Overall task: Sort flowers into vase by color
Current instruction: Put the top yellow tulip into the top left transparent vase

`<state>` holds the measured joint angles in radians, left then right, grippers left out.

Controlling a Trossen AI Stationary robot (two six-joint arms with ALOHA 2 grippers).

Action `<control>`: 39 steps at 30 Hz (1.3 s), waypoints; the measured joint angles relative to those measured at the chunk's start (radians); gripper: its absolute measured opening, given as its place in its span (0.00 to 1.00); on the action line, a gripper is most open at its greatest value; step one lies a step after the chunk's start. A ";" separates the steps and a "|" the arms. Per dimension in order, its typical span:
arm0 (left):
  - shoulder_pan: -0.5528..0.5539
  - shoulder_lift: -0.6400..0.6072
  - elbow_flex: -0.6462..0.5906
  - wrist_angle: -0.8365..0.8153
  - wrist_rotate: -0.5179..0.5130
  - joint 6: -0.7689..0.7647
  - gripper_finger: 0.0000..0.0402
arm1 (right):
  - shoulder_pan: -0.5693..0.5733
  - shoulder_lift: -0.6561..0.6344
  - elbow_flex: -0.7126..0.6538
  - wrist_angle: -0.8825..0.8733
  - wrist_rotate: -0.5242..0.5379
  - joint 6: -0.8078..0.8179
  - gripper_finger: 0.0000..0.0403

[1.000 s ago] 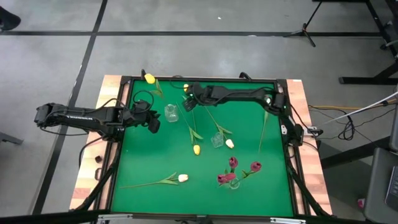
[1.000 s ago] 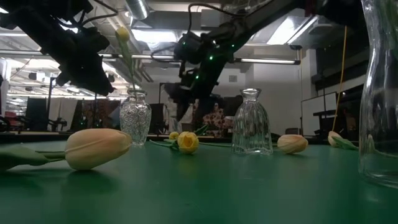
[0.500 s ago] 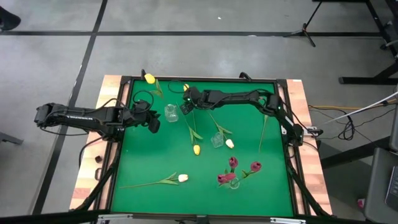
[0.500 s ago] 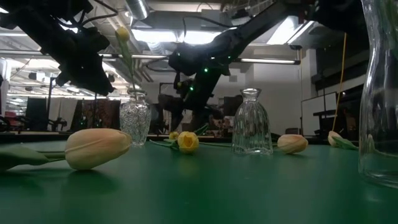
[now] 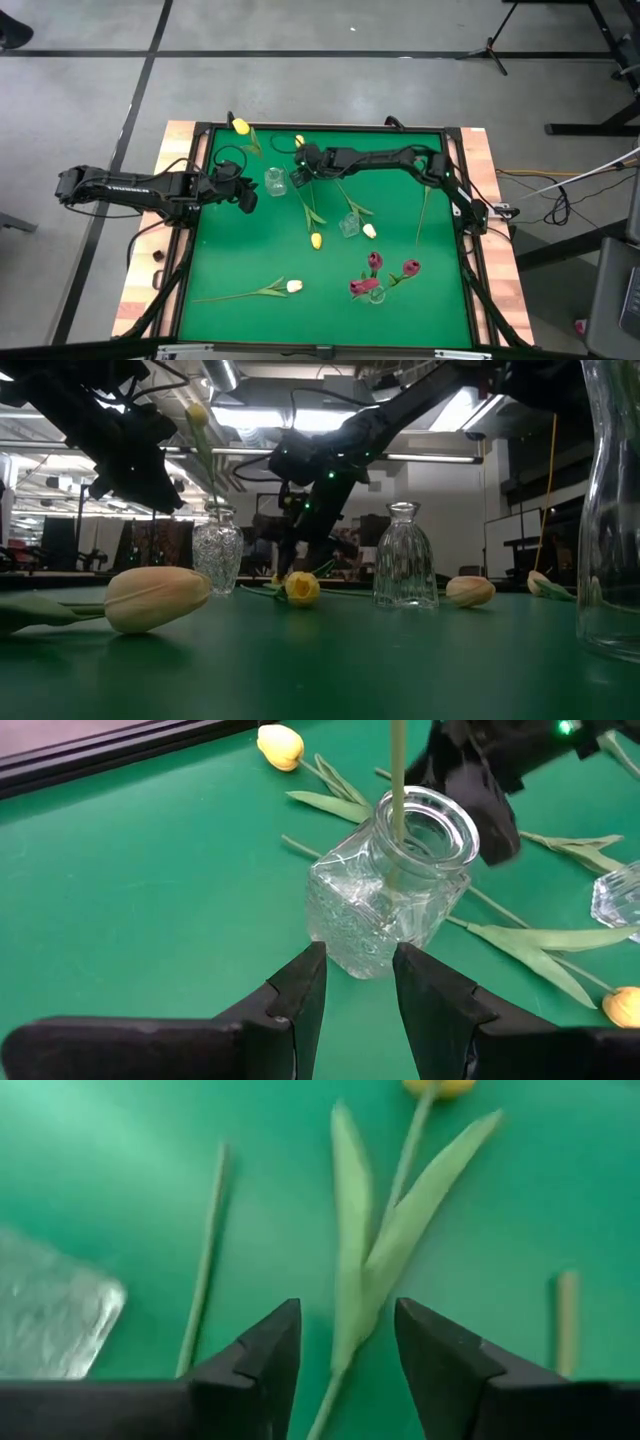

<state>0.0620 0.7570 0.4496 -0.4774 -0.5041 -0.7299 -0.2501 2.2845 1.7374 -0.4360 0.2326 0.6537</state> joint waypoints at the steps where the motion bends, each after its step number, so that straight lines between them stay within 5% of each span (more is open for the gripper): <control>1: 0.000 0.000 0.000 0.000 0.000 -0.001 0.29 | 0.003 0.000 0.000 0.003 -0.014 0.000 0.39; 9: 0.000 0.000 0.000 0.000 0.012 -0.005 0.29 | 0.039 0.000 0.000 -0.027 -0.023 0.034 0.33; 18: 0.000 0.000 0.000 -0.001 0.055 -0.005 0.29 | 0.097 -0.023 0.034 -0.084 0.151 -0.037 0.13; 24: 0.000 0.000 0.000 -0.001 0.059 -0.005 0.29 | 0.100 -0.024 0.045 -0.224 0.036 -0.022 0.02; 28: 0.000 0.000 0.000 -0.001 0.059 -0.003 0.29 | 0.131 -0.024 0.010 -0.289 0.035 -0.003 0.15; 35: 0.000 0.000 0.000 -0.002 0.059 -0.002 0.29 | 0.125 -0.024 0.008 -0.249 0.027 0.049 0.52; 39: 0.000 0.000 0.000 -0.001 0.078 -0.002 0.29 | 0.128 -0.024 0.009 -0.290 0.024 0.066 0.61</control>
<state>0.0620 0.7570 0.4497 -0.4786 -0.4258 -0.7322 -0.1224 2.2601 1.7462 -0.7262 0.2565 0.7201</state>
